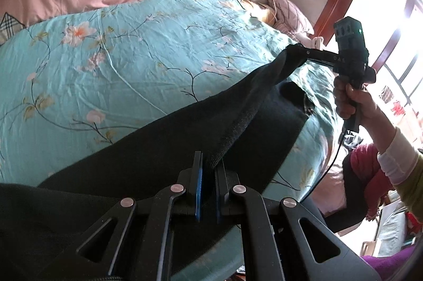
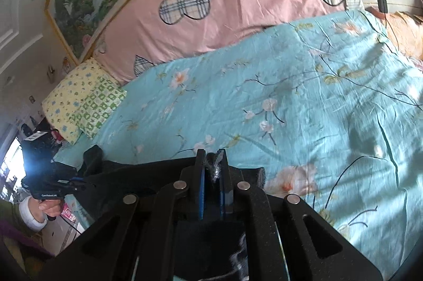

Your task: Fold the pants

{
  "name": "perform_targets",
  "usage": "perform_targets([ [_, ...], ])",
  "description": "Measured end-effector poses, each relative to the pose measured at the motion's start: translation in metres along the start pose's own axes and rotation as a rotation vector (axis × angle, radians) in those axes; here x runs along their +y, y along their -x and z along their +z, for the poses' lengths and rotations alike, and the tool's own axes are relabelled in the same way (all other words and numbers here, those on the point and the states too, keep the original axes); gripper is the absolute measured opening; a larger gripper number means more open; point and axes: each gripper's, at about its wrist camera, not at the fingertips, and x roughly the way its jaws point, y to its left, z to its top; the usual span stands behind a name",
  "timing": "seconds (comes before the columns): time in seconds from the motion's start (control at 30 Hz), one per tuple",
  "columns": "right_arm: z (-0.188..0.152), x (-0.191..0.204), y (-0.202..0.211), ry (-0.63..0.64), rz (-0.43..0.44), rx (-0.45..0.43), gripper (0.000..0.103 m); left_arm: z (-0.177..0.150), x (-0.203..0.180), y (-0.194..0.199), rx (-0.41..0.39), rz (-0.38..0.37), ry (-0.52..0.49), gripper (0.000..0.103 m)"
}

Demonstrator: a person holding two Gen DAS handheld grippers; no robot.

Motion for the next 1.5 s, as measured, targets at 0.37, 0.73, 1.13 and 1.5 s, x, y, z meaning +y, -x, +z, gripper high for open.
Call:
perform_targets([
  [0.37,-0.053,-0.004,0.002,0.072,-0.091,0.123,0.009,-0.029,-0.016,-0.023,0.052,-0.008,-0.024,0.006],
  [0.73,-0.072,-0.001,0.013,0.073,-0.129,0.15,0.011,-0.05,-0.015,-0.033,0.078,-0.024,0.005,0.016],
  [1.13,-0.058,0.025,0.049,0.001,-0.187,0.032,0.039,-0.064,-0.003,-0.005,0.033,-0.048,0.075,0.027],
  [1.5,-0.061,0.092,-0.009,0.013,0.009,0.063,0.039,-0.087,0.069,0.053,-0.066,0.049,0.276,0.028],
])
